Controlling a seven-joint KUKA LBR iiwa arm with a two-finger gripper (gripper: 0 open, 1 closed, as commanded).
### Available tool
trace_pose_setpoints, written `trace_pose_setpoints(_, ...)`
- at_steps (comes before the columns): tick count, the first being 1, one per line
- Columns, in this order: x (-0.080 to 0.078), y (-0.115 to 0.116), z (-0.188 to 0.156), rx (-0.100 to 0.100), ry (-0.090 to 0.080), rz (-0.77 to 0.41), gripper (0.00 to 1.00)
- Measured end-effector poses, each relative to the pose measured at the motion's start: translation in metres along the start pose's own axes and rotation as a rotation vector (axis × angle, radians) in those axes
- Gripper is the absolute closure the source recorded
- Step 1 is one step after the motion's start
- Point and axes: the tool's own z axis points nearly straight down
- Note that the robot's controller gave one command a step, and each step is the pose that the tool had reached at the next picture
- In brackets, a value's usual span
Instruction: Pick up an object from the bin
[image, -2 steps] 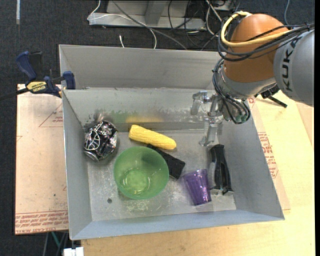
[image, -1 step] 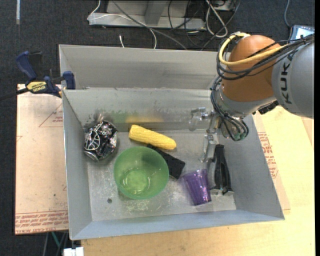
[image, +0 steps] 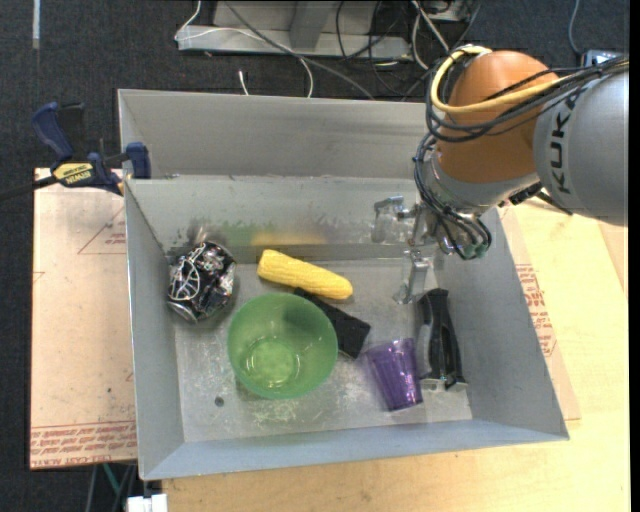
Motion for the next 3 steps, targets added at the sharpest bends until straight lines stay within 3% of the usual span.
trace_pose_setpoints(1, 0.044, 0.042, 0.047, -0.004, 0.017, 0.203, 0.00)
trace_pose_setpoints(2, -0.010, 0.023, 0.034, 0.002, -0.009, -0.219, 0.00)
trace_pose_setpoints(3, 0.002, 0.035, 0.051, 0.005, -0.016, -0.190, 0.00)
